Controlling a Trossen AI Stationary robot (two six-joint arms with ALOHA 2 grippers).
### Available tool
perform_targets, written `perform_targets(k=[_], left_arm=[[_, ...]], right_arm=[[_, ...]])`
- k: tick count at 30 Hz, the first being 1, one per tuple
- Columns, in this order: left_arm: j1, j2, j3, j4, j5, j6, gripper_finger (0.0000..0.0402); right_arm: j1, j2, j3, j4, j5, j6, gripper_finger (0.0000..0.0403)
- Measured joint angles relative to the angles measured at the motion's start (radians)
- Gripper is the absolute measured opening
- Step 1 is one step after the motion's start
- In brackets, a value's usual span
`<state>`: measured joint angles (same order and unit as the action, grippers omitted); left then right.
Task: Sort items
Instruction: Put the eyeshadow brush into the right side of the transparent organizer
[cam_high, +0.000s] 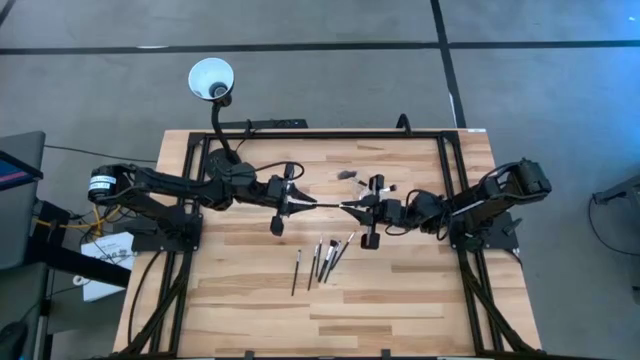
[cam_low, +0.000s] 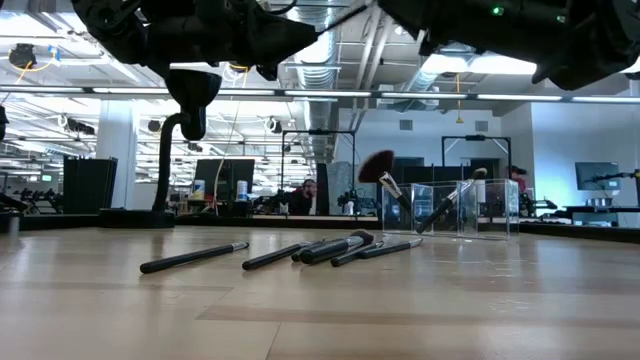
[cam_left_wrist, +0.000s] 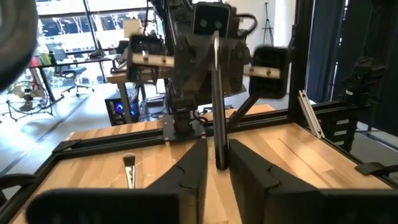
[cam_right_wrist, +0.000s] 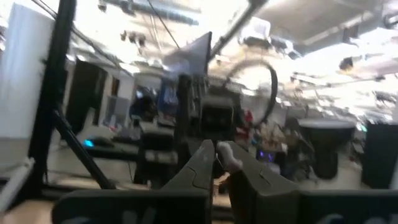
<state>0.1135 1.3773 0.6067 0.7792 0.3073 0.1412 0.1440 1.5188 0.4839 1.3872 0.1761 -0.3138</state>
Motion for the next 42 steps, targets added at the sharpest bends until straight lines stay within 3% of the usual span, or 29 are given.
perform_targets(k=[8,12,14,16,20,23,27,33,42], left_arm=[[0.001,0.0,0.0,0.002,-0.067,-0.024,0.013],[0.001,0.0,0.0,-0.019,-0.082,-0.019,0.015],[0.001,0.0,0.0,-0.017,-0.079,-0.019,0.0153],[0.001,0.0,0.0,-0.023,-0.08,-0.019,0.0154],[0.001,0.0,0.0,-0.023,-0.079,-0.019,0.015],[0.001,0.0,0.0,-0.023,-0.079,-0.019,0.0148],[0.001,0.0,0.0,-0.023,-0.079,-0.019,0.0148],[0.001,0.0,0.0,-0.023,-0.079,-0.016,0.0149],[0.001,0.0,0.0,-0.023,-0.079,-0.016,0.0149]], right_arm=[[0.026,-0.078,0.0,-0.199,0.296,0.002,0.0019],[0.063,-0.222,0.0,-0.442,0.525,0.02,0.0006],[0.082,-0.313,0.002,-0.604,0.652,0.088,0.0008],[0.095,-0.414,0.018,-0.807,0.713,0.205,0.0015],[0.096,-0.582,0.072,-1.311,0.7,0.556,0.0022],[0.096,-0.658,0.107,-1.656,0.633,0.824,0.0015],[0.096,-0.702,0.112,-1.913,0.538,1.076,0.0007],[0.057,-0.673,0.112,-2.115,0.508,1.251,0.0022],[-0.041,-0.576,0.112,-2.081,0.377,1.181,0.0023]])
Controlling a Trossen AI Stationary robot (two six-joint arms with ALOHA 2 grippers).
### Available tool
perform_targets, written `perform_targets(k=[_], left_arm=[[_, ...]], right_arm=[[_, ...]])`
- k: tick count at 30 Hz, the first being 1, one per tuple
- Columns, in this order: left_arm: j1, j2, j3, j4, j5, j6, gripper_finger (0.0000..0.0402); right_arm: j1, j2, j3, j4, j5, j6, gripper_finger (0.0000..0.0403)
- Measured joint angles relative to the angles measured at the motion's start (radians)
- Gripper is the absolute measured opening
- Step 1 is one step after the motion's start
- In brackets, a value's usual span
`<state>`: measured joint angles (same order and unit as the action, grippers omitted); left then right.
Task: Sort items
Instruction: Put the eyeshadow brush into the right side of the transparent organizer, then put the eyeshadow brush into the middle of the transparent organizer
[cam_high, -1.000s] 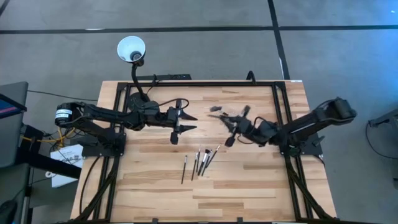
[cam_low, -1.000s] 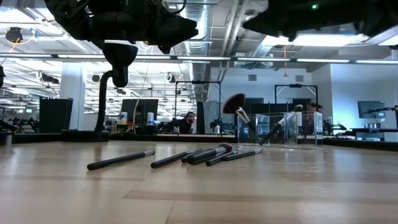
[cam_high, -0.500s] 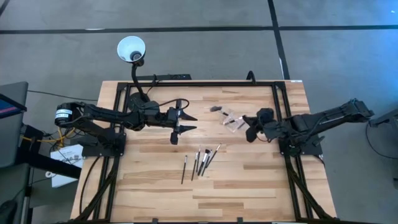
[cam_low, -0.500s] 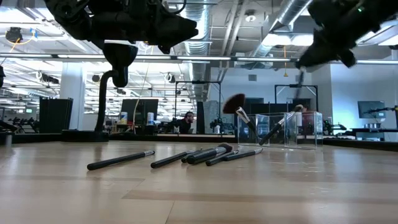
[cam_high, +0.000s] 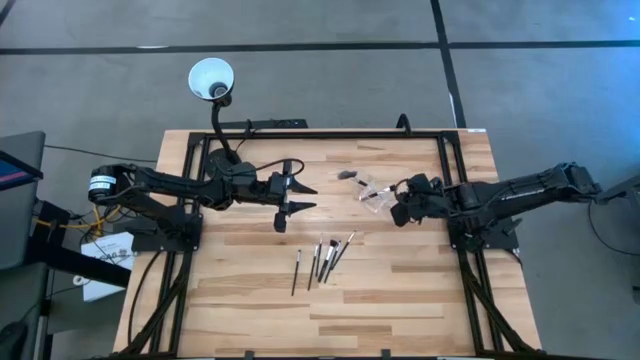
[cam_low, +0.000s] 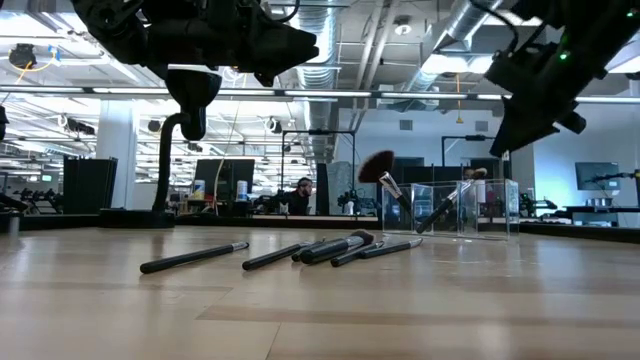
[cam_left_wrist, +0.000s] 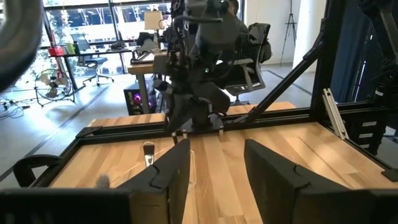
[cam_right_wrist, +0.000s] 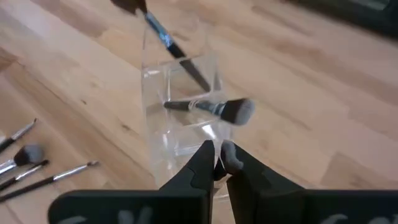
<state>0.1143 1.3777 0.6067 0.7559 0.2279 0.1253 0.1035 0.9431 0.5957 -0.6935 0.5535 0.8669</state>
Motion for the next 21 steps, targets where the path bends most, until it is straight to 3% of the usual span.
perform_targets(k=[11,21], left_arm=[[0.0,0.0,0.0,0.0,0.0,0.0,0.0149],[0.0,0.0,0.001,-0.012,0.0,0.0,0.0149]], right_arm=[[-0.065,0.106,0.0,0.035,-0.042,-0.074,0.0103],[-0.063,0.081,0.028,0.132,-0.037,-0.19,0.0145]])
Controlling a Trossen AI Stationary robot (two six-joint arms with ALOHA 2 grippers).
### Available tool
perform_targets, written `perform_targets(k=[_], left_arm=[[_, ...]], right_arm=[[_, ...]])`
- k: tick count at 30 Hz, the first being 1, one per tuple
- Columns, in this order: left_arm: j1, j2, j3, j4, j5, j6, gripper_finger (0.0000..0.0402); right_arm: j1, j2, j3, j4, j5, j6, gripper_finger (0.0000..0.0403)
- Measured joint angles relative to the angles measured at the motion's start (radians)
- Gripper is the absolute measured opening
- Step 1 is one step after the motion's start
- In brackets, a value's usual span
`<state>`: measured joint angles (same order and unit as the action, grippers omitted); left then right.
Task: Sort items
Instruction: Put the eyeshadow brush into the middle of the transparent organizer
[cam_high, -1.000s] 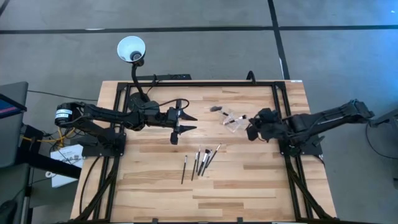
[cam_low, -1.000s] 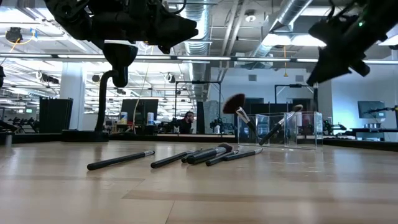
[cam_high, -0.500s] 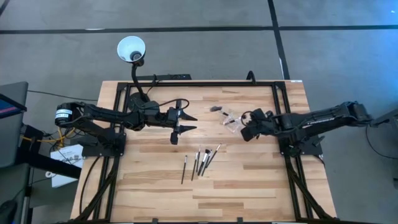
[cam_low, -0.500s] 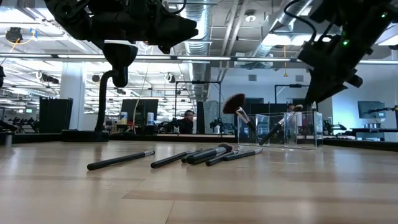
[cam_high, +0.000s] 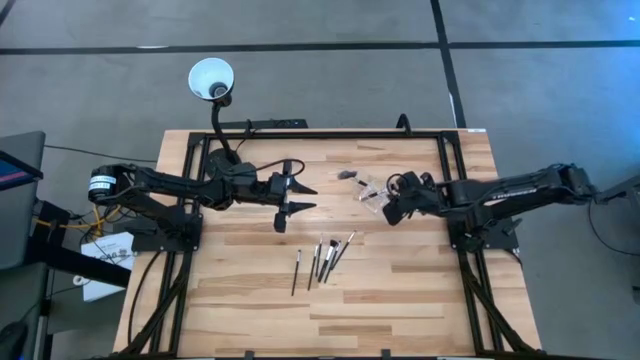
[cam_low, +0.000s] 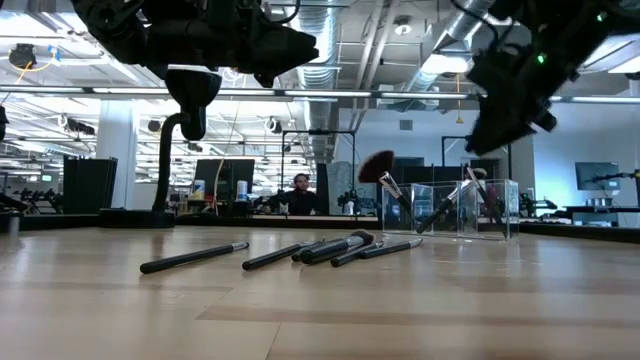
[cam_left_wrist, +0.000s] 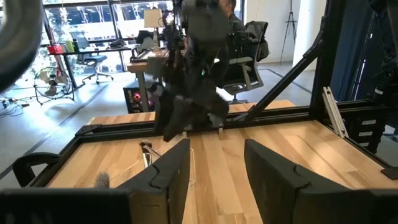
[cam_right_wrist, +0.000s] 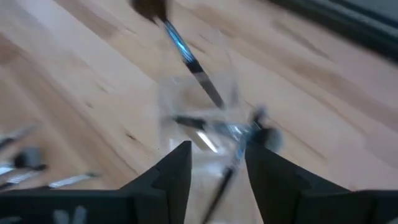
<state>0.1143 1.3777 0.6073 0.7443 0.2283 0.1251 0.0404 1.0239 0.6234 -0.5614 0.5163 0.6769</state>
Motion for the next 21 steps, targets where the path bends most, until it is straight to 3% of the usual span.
perform_targets(k=[6,13,18,21], left_arm=[[-0.008,0.0,0.0,-0.117,0.002,-0.014,0.0149],[-0.096,0.0,-0.125,-0.172,-0.012,-0.185,0.0148],[-0.152,0.0,-0.16,-0.161,-0.277,-0.134,0.0141],[-0.147,-0.002,-0.16,-0.155,-0.333,-0.125,0.0141]], right_arm=[[0.054,-0.005,0.038,0.136,-0.001,-0.05,0.0155],[0.118,0.062,0.039,0.368,-0.101,-0.316,0.015],[0.153,0.187,0.039,0.472,-0.297,-0.489,0.0148],[0.185,0.277,0.039,0.481,-0.364,-0.493,0.0148]])
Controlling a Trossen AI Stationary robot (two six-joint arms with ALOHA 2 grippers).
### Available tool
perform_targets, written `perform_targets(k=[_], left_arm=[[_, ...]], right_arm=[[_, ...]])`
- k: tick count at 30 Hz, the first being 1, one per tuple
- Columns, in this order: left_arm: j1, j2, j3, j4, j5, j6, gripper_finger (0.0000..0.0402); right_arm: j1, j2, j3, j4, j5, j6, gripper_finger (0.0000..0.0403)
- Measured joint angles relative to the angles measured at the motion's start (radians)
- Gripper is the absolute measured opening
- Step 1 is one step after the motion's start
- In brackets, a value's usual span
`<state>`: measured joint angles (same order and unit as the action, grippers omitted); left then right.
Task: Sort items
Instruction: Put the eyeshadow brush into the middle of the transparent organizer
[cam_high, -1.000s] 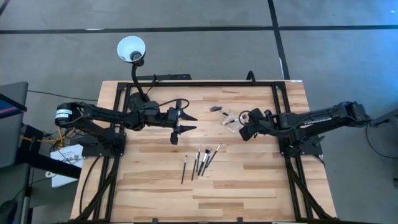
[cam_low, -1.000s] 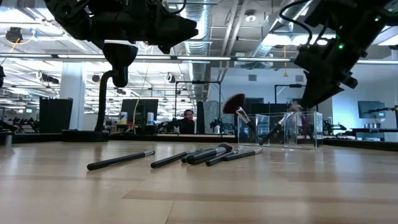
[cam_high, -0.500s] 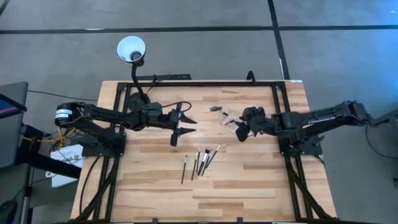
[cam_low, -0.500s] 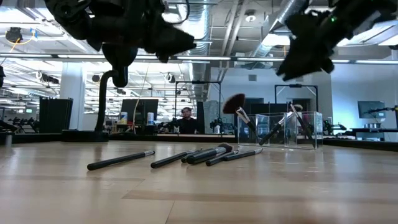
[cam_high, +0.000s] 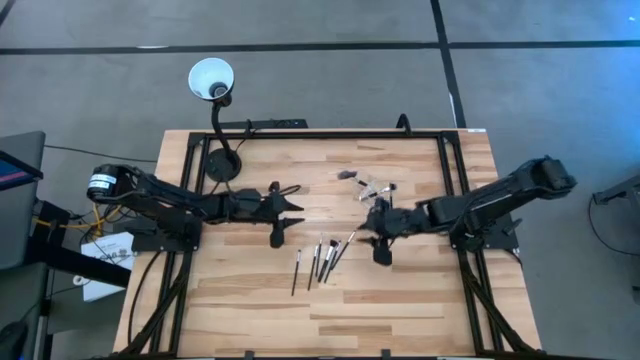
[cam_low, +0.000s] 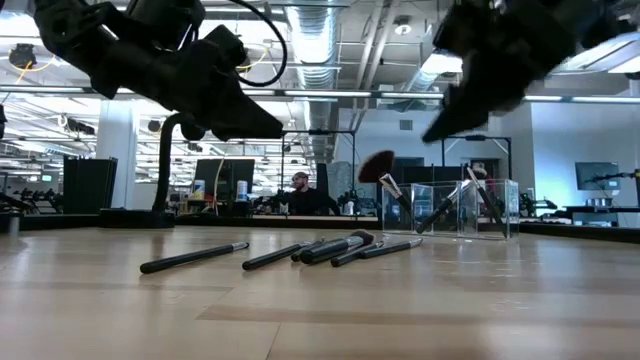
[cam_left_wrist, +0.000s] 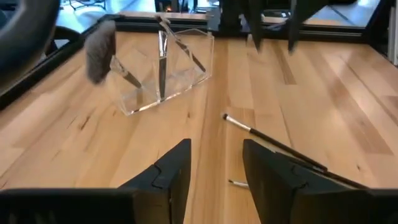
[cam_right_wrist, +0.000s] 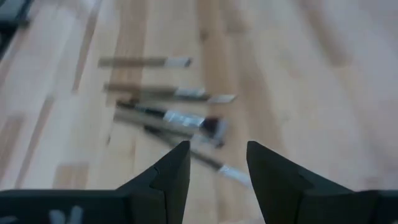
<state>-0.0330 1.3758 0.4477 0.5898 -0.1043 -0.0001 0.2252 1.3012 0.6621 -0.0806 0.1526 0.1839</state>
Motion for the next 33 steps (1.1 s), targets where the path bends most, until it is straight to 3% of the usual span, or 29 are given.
perform_targets(k=[5,12,21,25,33], left_arm=[[0.019,0.0,0.0,0.024,0.0,0.002,0.0143],[0.045,0.0,0.001,0.041,0.0,0.003,0.0143],[0.062,0.0,0.001,0.045,0.0,0.003,0.0143],[0.062,0.0,0.001,0.046,0.0,0.003,0.0143],[0.073,0.0,0.002,0.047,0.001,0.003,0.0143]], right_arm=[[0.029,0.145,-0.001,0.056,0.01,-0.119,0.0142],[-0.037,0.296,-0.001,0.179,0.05,-0.289,0.0128],[-0.127,0.359,-0.005,0.198,-0.153,-0.366,0.0118],[-0.174,0.357,-0.043,0.261,-0.182,-0.403,0.0118],[-0.246,0.432,-0.186,0.621,-0.364,-0.395,0.0118]])
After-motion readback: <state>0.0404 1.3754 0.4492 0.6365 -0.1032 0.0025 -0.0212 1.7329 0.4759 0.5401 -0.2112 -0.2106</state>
